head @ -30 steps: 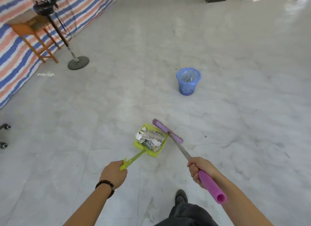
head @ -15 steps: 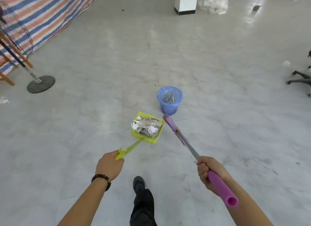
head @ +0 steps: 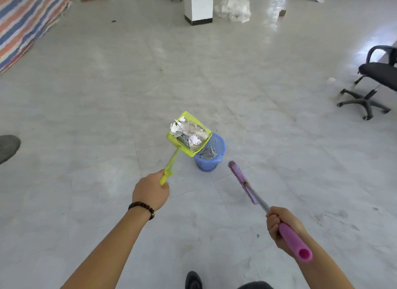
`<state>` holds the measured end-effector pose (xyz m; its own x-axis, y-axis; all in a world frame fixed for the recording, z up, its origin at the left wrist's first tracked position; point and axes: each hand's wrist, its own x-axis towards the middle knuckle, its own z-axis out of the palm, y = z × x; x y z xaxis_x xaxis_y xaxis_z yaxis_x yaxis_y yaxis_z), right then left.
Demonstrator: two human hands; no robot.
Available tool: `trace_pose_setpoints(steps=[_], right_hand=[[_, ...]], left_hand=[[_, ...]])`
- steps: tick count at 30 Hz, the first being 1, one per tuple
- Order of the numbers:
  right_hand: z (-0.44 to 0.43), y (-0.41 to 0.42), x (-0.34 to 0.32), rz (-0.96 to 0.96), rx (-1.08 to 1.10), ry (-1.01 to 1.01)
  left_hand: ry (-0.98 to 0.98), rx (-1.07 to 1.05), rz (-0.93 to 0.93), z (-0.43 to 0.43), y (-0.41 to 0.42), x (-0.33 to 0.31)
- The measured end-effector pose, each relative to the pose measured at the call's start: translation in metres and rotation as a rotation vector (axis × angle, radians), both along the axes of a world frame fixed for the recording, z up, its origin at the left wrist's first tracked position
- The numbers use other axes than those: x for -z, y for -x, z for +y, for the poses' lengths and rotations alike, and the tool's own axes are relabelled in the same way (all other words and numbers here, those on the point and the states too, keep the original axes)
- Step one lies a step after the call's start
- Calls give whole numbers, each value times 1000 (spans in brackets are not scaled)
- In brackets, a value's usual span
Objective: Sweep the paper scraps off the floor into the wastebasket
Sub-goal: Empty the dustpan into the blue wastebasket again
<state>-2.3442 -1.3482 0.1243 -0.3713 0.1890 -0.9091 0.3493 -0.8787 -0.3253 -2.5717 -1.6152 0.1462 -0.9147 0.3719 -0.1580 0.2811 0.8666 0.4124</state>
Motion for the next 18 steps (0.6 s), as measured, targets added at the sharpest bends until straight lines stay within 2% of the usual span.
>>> trace_pose_setpoints(steps=[7,18], right_hand=[[38,47,6,2,24,22],[140,105,25,-39,-171,-13]], left_hand=[[238,169,27,62,41,21],[507,265,59,171,37,30]])
